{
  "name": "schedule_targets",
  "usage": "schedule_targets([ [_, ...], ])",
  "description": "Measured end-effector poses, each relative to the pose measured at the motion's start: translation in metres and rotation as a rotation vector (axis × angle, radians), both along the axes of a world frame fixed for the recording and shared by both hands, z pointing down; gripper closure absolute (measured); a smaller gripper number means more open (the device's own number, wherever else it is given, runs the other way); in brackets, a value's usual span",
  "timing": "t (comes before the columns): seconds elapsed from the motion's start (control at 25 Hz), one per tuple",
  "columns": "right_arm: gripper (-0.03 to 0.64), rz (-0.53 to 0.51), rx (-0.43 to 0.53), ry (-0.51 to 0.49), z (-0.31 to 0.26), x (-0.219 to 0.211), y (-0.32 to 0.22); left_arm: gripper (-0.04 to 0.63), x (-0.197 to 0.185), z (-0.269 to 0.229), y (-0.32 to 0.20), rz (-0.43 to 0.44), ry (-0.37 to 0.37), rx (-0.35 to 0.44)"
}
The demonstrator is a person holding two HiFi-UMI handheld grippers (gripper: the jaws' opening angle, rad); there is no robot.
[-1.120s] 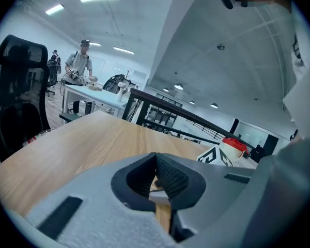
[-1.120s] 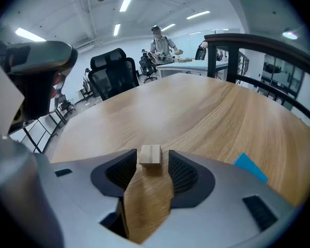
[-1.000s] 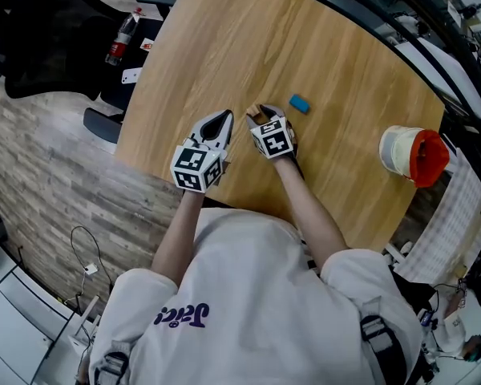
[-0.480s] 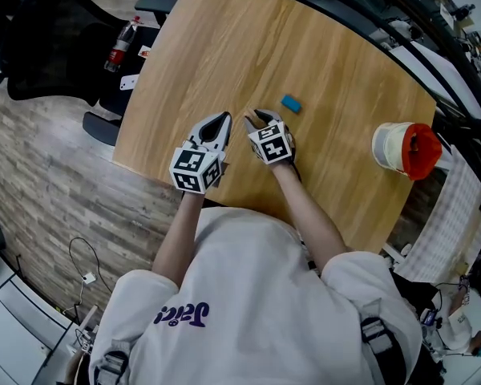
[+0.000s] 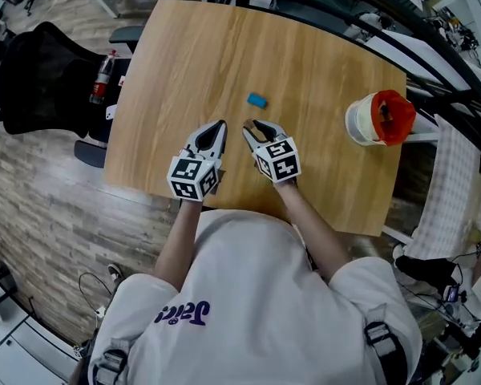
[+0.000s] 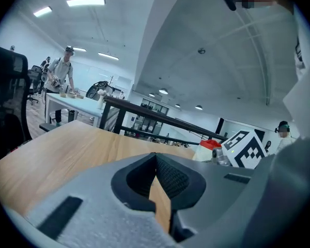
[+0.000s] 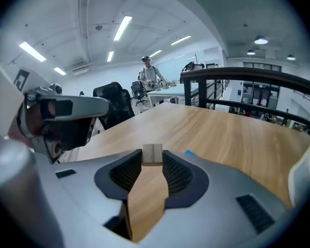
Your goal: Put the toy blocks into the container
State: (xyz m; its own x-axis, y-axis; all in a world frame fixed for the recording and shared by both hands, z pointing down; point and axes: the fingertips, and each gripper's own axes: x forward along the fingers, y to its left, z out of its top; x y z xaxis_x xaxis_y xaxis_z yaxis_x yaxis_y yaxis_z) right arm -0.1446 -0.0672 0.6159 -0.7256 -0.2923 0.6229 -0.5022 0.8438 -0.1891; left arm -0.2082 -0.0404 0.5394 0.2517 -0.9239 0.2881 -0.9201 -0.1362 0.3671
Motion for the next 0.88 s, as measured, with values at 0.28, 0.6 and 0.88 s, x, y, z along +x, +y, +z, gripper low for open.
schedule_targets([
  [0.28,0.482,0.102,0.075,-0.042,-0.052,0.098,0.003,0.588,0.08,-0.016,-0.01,0.145,-0.014,0.036],
  [0.6,0.482,0.242,0.17,-0.036,-0.103,0.227,-0.014,0.588,0.194,-0.049,-0.036,0.333,0.018,0.095],
  [0.88,0.482,0.278,0.254,0.011,-0.14,0.315,-0.04,0.588,0.274,-0.07,-0.042,0.486,0.001,0.139],
])
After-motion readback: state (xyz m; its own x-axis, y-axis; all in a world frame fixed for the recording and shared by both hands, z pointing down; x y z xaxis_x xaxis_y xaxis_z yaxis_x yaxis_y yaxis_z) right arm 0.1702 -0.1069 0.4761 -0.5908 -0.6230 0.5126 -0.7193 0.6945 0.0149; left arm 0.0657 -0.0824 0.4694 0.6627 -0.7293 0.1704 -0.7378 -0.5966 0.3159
